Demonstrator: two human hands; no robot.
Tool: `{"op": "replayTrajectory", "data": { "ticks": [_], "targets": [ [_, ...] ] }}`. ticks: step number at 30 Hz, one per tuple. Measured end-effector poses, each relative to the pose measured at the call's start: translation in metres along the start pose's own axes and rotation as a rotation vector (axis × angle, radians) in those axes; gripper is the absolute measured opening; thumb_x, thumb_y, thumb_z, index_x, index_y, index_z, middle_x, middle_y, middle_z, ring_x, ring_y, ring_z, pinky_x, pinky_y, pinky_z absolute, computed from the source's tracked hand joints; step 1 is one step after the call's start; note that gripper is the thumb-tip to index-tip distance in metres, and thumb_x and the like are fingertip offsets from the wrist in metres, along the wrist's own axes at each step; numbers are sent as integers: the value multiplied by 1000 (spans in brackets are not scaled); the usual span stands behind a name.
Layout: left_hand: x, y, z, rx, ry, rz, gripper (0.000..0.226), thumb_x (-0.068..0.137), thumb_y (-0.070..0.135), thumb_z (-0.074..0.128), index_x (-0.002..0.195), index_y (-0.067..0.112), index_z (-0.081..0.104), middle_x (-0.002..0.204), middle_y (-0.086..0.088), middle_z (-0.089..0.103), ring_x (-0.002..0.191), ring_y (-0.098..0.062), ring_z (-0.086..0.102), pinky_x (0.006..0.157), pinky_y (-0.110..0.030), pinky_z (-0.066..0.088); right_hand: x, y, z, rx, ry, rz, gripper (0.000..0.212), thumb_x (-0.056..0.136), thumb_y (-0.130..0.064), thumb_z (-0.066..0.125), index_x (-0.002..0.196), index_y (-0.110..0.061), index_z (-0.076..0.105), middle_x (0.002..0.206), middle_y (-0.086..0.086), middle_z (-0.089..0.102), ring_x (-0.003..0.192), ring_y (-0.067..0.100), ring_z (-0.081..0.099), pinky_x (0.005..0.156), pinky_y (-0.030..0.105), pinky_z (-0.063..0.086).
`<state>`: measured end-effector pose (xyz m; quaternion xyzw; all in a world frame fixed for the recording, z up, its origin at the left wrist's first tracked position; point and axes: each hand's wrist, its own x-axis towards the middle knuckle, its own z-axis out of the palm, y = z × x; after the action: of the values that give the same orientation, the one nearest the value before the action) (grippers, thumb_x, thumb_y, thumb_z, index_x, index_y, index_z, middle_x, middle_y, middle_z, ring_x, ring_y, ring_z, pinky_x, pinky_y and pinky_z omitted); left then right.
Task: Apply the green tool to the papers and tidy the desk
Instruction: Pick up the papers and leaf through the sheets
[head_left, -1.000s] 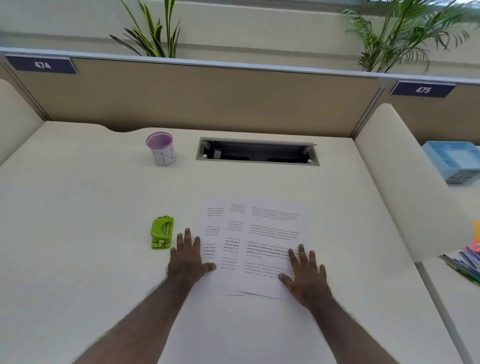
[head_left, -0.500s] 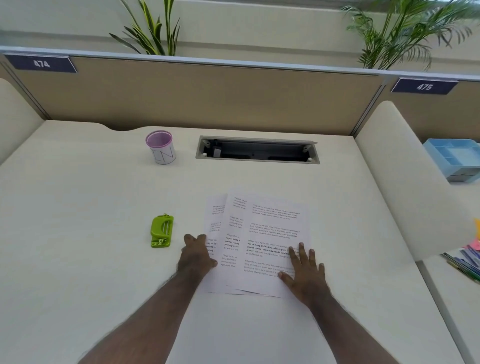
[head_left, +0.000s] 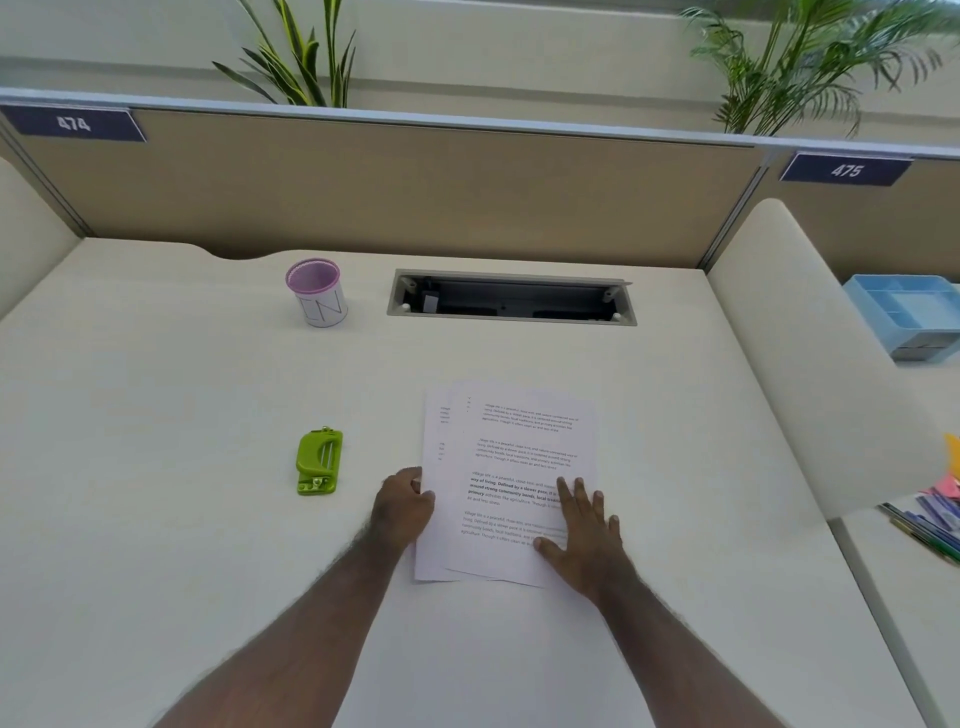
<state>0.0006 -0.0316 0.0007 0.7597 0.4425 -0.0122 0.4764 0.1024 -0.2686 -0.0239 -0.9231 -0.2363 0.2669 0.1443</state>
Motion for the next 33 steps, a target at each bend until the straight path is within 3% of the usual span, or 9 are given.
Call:
{"op": "replayTrajectory", "data": {
  "ticks": [6,9,12,15,18,20,22,27,33],
  "targets": [
    [-2,-1,11,-134,-82,-61,38,85,14,66,122,13,59,113,-7,69,103,-26,65,91,-35,53,-1,-9,3,35,-30,-84,91,92,-53,51,155,-31,-12,165,-4,-13,152,22,-11,123,45,-2],
    [-3,-4,14,-306,-119,-109,40,85,2,64,124,6,54,120,-13,65,106,-28,62,91,-36,52,0,-11,3,81,-54,-123,91,91,-51,53,155,-32,-10,166,-6,-9,153,15,-5,123,43,-1],
    [-3,-6,8,-528,-274,-234,39,87,-11,57,124,0,55,126,-19,65,110,-34,64,97,-46,52,4,-10,-5,252,75,-76,89,91,-45,61,157,-26,4,166,-2,3,153,18,8,124,42,9],
    [-3,-10,-5,-656,-476,-274,41,88,-13,56,127,0,57,127,-18,66,112,-37,65,96,-48,52,7,-9,-23,579,218,158,85,87,-32,71,155,-15,23,155,11,35,139,27,40,116,44,33],
    [-5,-14,-14,-740,-636,-273,42,89,-12,54,127,4,58,127,-15,68,115,-35,65,95,-45,54,5,-4,-38,1065,-1,256,62,84,-30,76,137,-10,52,131,11,65,111,29,68,97,45,54],
    [-5,-17,-17,-745,-722,-241,44,87,-13,55,127,6,59,128,-14,67,116,-35,65,96,-46,54,-2,0,-44,1322,-237,238,43,86,-25,72,124,-7,63,119,14,72,106,33,70,91,47,57],
    [-5,-18,-19,-675,-778,-186,50,84,-13,59,129,8,57,130,-15,66,119,-36,63,100,-49,51,-6,1,-47,1391,-312,199,35,88,-13,68,122,-6,65,118,16,72,108,36,69,90,50,57],
    [0,1,-28,-666,-661,-67,52,81,-6,67,130,7,56,129,-18,66,118,-38,63,102,-53,49,-7,-16,-59,1228,-56,42,33,87,-2,67,120,-2,67,117,18,72,104,35,70,93,49,55],
    [-3,57,-52,-755,-414,214,38,73,9,79,110,16,72,113,-11,75,103,-31,71,76,-37,60,-9,-44,-89,1153,89,-90,27,89,-6,68,115,-2,70,109,14,75,102,33,71,93,50,55]
  ]
}}
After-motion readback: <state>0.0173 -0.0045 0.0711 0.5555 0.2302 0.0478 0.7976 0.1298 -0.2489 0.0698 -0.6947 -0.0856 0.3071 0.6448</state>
